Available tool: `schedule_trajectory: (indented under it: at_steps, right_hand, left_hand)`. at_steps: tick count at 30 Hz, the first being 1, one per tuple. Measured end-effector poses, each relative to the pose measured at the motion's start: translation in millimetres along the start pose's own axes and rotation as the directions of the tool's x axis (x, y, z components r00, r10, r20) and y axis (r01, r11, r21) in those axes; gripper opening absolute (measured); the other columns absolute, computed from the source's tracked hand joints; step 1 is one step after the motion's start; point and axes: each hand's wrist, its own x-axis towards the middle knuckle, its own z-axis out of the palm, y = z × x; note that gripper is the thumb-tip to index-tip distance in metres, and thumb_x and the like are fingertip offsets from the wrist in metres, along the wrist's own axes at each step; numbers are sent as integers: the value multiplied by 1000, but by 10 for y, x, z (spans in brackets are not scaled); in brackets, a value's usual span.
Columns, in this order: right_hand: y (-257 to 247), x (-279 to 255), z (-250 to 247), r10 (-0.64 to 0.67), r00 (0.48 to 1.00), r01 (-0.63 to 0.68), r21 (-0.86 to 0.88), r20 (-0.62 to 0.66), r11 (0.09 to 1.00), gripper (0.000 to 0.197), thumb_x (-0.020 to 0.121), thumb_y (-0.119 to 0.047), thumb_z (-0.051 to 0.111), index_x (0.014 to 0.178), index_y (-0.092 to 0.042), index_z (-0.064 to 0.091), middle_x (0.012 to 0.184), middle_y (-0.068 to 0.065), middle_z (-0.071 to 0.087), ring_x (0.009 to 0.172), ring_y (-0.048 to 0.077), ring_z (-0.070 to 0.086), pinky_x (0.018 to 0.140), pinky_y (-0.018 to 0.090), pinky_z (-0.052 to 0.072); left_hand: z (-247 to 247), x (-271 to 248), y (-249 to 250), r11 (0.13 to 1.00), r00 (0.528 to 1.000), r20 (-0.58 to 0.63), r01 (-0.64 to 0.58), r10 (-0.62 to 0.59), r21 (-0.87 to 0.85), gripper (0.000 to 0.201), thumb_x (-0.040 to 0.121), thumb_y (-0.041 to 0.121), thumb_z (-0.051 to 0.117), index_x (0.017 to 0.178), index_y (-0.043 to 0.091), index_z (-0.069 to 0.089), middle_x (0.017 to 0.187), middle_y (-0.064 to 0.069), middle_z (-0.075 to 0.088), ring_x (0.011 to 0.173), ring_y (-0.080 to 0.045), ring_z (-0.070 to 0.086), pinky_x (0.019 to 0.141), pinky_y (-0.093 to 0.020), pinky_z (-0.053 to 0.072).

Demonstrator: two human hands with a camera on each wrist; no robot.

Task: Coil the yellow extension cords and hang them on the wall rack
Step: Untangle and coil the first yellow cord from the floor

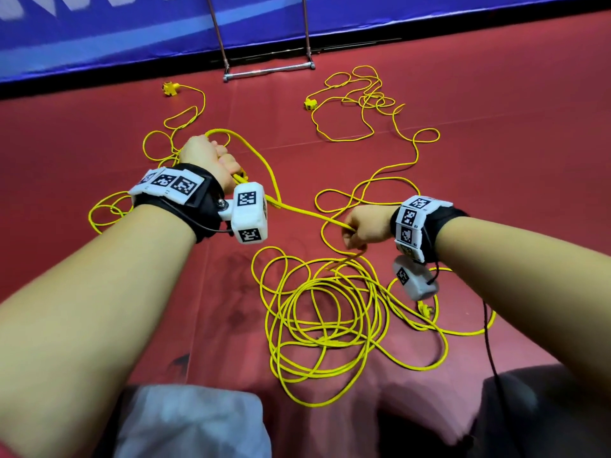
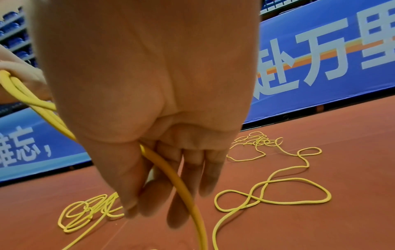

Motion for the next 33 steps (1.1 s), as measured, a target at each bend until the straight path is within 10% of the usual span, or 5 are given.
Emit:
schedule_trajectory:
  at_steps: [11,21,28,33]
  right_hand:
    - [385,-200,99,287,958,-274,-295,0,915,19,90,-17,56,97,-19,74,66,-8,61,73,10,58,50,17,35]
    - [417,-200,-73,297,925,-361,-303,-236,882,28,95,-41,56,114,-23,67,105,9,66,95,29,65,69,26,42]
    - [-72,-44,-305,309,863,-205,282,-399,937,17,84,-21,58,80,-4,63,69,14,58,64,30,59,55,30,41]
    - [-409,-112,-374,282,930,20,798,-236,602,18,82,11,43,77,-4,54,74,17,60,57,22,51,47,22,36]
  left_hand:
    - [-28,27,82,996,995,-45,-89,88,-17,37,97,18,38,61,23,28,54,6,17,39,-13,11,43,-13,8]
    - [-32,-95,-178,948,998,65,-37,17,316,38,102,28,37,65,20,34,38,7,23,28,-8,16,36,-11,11]
    - [104,-180,-373,889,988,149,-26,-47,457,40,105,36,34,68,21,35,38,9,24,28,-8,16,35,-11,11]
    - [203,-242,-465,852,979,200,-64,-49,520,38,105,36,37,70,21,37,41,8,29,28,-7,19,36,-9,13]
